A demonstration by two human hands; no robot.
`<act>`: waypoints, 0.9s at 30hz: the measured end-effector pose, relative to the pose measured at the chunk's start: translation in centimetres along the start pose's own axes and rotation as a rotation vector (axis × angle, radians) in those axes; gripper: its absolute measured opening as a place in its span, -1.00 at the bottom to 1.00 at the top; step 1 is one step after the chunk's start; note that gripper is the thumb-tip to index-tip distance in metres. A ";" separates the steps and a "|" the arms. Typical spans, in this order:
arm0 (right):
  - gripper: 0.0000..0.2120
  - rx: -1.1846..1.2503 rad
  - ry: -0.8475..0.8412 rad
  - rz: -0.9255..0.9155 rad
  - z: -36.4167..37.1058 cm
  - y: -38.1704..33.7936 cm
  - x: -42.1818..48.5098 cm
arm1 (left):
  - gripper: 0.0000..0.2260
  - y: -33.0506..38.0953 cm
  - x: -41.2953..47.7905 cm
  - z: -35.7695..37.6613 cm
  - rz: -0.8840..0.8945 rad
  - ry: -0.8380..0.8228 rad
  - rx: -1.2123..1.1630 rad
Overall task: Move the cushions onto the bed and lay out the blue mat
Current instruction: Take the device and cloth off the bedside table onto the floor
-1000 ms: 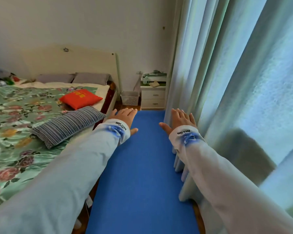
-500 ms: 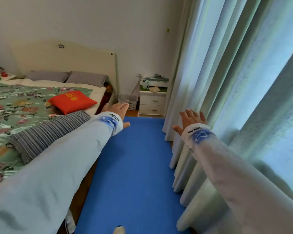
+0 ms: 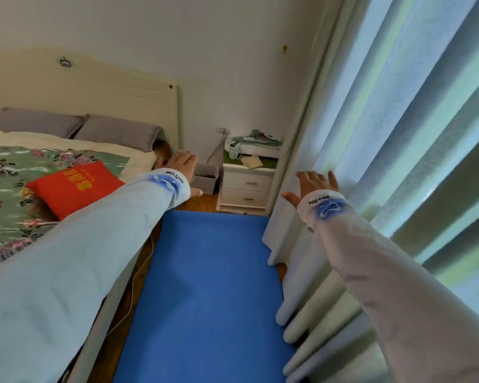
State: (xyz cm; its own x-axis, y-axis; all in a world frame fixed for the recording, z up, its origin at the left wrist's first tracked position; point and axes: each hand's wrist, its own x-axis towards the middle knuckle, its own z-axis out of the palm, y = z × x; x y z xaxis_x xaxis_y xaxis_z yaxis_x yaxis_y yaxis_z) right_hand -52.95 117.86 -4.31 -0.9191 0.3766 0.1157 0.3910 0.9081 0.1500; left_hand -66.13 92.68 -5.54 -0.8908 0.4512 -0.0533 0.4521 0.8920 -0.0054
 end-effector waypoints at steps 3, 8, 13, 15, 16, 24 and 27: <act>-0.41 0.052 0.114 -0.006 1.5 -0.7 6.3 | -0.14 0.7 6.1 0.3 0.066 0.043 0.008; -0.28 0.088 0.077 -0.048 4.3 -2.7 19.1 | -0.17 3.9 17.7 -1.4 0.225 0.196 0.070; -0.19 0.128 0.112 -0.098 7.8 -3.1 33.2 | -0.18 5.6 31.5 -0.1 0.208 0.241 0.022; -0.21 0.113 0.141 -0.128 8.6 -2.8 38.4 | -0.19 5.8 37.0 0.2 0.226 0.228 0.013; -0.21 0.114 0.167 -0.141 8.6 -2.8 40.4 | -0.20 5.6 39.1 0.1 0.220 0.252 -0.004; -0.15 0.152 0.151 -0.046 12.0 -2.6 59.3 | -0.16 2.2 57.5 -1.1 -0.006 0.362 -0.301; -0.14 0.164 0.102 0.033 15.3 -3.1 67.8 | -0.12 0.2 67.1 0.7 -0.044 0.252 -0.315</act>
State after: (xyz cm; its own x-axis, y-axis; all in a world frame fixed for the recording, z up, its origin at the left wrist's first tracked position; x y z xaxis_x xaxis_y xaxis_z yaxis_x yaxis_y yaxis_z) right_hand -117.21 143.34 -11.95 -0.8929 0.3943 0.2176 0.4004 0.9162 -0.0172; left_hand -125.78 123.07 -9.82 -0.9097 0.3709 0.1866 0.4126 0.8581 0.3058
